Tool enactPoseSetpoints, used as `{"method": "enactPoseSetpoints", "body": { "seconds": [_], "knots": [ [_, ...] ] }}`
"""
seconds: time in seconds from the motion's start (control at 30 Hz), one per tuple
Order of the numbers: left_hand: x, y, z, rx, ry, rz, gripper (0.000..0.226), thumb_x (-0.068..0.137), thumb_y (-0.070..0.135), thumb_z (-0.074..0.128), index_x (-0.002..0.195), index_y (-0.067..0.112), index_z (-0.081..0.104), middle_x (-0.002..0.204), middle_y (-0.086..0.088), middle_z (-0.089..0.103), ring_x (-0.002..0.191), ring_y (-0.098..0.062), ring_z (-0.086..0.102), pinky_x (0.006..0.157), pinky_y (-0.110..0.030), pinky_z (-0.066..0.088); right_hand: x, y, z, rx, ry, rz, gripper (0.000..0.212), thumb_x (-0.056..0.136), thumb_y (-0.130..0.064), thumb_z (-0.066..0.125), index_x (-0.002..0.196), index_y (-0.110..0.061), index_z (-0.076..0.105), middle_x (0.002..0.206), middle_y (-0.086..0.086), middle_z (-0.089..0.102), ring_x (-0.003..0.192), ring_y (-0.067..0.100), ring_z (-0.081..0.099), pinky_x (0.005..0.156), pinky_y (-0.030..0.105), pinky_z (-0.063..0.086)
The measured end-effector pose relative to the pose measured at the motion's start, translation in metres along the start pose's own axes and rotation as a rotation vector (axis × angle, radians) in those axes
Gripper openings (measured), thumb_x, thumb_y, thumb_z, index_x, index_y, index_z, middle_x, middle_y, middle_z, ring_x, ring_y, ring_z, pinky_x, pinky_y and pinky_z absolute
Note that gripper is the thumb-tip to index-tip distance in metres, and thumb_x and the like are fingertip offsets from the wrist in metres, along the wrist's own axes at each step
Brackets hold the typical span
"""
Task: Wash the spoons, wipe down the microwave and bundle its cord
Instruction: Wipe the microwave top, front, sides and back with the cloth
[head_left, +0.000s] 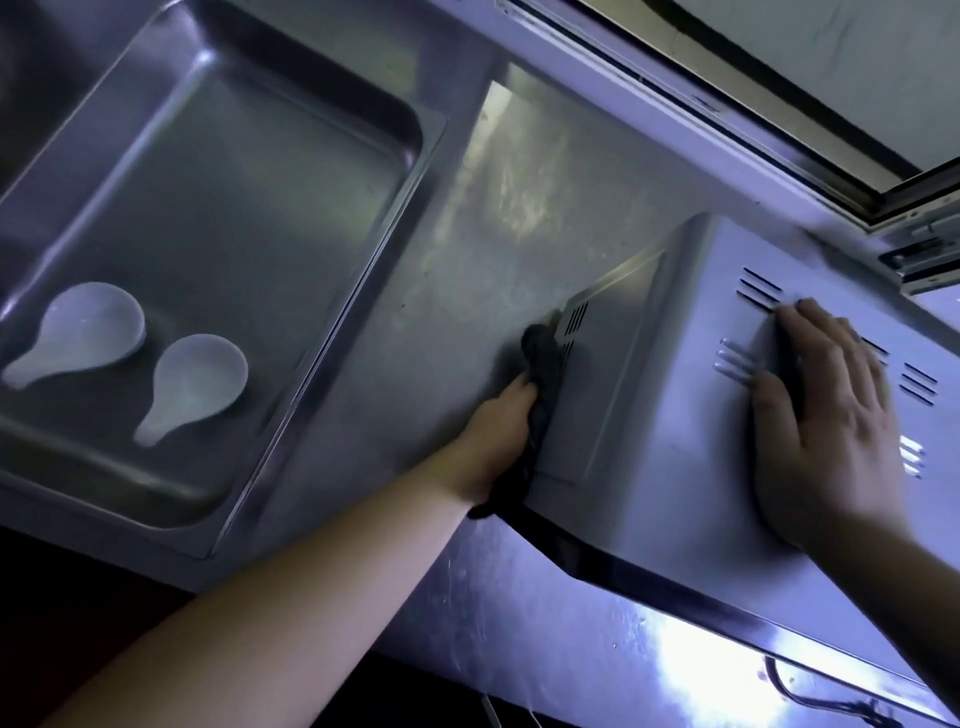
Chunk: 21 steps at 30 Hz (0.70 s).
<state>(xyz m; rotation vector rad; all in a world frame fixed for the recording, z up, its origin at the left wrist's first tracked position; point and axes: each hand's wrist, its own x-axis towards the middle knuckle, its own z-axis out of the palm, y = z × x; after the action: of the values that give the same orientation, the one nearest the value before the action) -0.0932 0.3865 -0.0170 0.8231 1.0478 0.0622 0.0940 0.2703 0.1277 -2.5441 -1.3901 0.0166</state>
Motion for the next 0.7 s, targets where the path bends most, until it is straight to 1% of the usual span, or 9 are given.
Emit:
{"method": "enactPoseSetpoints", "body": {
  "seconds": [0.07,0.13,0.2,0.27,0.33,0.43,0.6,0.67,0.7],
  "knots": [
    [0.013,0.029,0.005,0.067,0.014,-0.004,0.044,0.106,0.054,0.042,0.142,0.037,0.061,0.136,-0.007,0.066,0.118,-0.026,0.064,0.103,-0.039,0.053,0.001,0.0,0.0,-0.006,-0.008,0.0,0.056,0.099,-0.036,0.038,0.152,-0.018,0.041,0.161,0.003,0.038,0.151,0.026,0.027,0.124,0.045,0.02],
    [0.026,0.053,0.012,0.07,0.019,-0.018,0.047,0.108,0.05,0.041,0.145,0.026,0.059,0.135,-0.008,0.064,0.105,-0.028,0.066,0.082,-0.031,0.058,0.001,0.0,-0.001,0.004,-0.009,0.002,0.056,0.099,-0.035,0.04,0.152,-0.018,0.042,0.161,0.003,0.038,0.151,0.026,0.028,0.124,0.045,0.021],
    [0.038,0.072,0.017,0.05,0.024,-0.031,0.048,0.107,0.049,0.043,0.141,0.02,0.061,0.127,-0.008,0.064,0.09,-0.024,0.064,0.064,-0.026,0.052,0.0,0.0,-0.001,0.012,-0.005,0.011,0.056,0.099,-0.034,0.041,0.152,-0.019,0.042,0.161,0.002,0.038,0.151,0.026,0.027,0.124,0.044,0.02],
    [0.048,0.087,0.022,0.003,0.033,-0.051,0.046,0.104,0.05,0.048,0.126,0.015,0.069,0.114,-0.011,0.07,0.083,-0.024,0.065,0.064,-0.028,0.05,0.0,-0.001,-0.002,0.014,-0.008,0.016,0.056,0.099,-0.035,0.042,0.153,-0.02,0.041,0.161,0.001,0.038,0.152,0.025,0.026,0.125,0.044,0.02],
    [0.056,0.096,0.028,0.001,0.06,-0.029,0.038,0.103,0.049,0.05,0.107,0.018,0.072,0.1,-0.01,0.071,0.078,-0.023,0.065,0.062,-0.028,0.047,0.0,-0.001,-0.002,0.011,-0.016,0.013,0.056,0.099,-0.035,0.042,0.154,-0.02,0.04,0.161,0.001,0.037,0.152,0.025,0.026,0.124,0.045,0.021],
    [0.057,0.102,0.032,0.019,0.066,0.015,0.029,0.103,0.045,0.048,0.094,0.029,0.069,0.101,-0.007,0.072,0.083,-0.022,0.066,0.066,-0.029,0.048,0.001,-0.001,-0.003,0.011,-0.022,0.016,0.057,0.1,-0.036,0.042,0.154,-0.021,0.039,0.162,-0.001,0.036,0.153,0.024,0.025,0.124,0.044,0.021],
    [0.032,0.123,0.04,-0.064,-0.002,0.177,0.025,0.107,0.038,0.046,0.111,0.04,0.071,0.087,0.013,0.073,0.083,-0.007,0.067,0.071,-0.027,0.05,0.0,-0.001,-0.003,0.012,-0.017,0.019,0.056,0.1,-0.037,0.042,0.154,-0.022,0.039,0.162,-0.001,0.036,0.153,0.023,0.025,0.124,0.044,0.02],
    [0.019,0.133,0.045,-0.101,-0.091,0.262,0.028,0.107,0.036,0.046,0.113,0.035,0.073,0.095,0.012,0.077,0.087,-0.005,0.069,0.078,-0.027,0.052,0.0,-0.001,-0.003,0.01,-0.012,0.022,0.056,0.1,-0.037,0.042,0.154,-0.023,0.039,0.162,-0.002,0.036,0.152,0.023,0.025,0.124,0.042,0.02],
    [0.012,0.137,0.048,-0.105,-0.14,0.318,0.032,0.109,0.031,0.042,0.124,0.029,0.07,0.107,0.008,0.076,0.093,-0.006,0.069,0.084,-0.025,0.052,0.0,-0.001,-0.003,0.008,-0.009,0.023,0.056,0.1,-0.038,0.042,0.154,-0.023,0.039,0.162,-0.002,0.037,0.152,0.023,0.025,0.124,0.042,0.02]
  ]
}}
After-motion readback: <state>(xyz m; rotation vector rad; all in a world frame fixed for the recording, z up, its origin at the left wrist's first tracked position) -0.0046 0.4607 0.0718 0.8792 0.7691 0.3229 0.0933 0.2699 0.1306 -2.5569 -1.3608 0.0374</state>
